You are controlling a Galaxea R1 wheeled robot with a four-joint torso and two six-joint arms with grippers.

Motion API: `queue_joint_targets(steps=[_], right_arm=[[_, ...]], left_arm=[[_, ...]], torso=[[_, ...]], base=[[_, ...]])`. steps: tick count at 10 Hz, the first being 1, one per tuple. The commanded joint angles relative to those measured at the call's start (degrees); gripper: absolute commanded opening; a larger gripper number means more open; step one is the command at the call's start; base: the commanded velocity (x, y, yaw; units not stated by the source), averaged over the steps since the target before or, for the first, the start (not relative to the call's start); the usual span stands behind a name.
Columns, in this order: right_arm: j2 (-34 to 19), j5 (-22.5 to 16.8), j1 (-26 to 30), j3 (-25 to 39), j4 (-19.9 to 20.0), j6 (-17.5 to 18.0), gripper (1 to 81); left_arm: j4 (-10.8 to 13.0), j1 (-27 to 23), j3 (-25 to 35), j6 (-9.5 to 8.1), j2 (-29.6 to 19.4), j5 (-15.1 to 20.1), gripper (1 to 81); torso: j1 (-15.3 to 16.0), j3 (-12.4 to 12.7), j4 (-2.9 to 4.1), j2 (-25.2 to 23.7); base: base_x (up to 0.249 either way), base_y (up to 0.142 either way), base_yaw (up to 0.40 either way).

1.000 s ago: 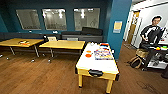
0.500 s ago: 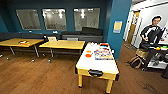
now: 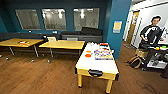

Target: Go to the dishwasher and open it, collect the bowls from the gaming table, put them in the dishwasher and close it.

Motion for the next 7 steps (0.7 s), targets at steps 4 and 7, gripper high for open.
queue_joint_targets(steps=[4,7], right_arm=[[-0.9,-2.0,2.9,0.7,-1.0,-0.1,1.0],[-0.9,-2.0,3.0,0.7,-1.1,-0.1,1.0]], left_arm=[[0.6,-3.0,-1.6,0.24,0.1,0.8,1.0],[0.7,-3.0,-1.6,0.33,0.2,0.8,1.0]], torso=[[0.0,0.0,0.00,0.0],[0.0,0.0,0.00,0.0]], base=[[0.000,0.000,-0.354],[0.000,0.000,-0.396]])
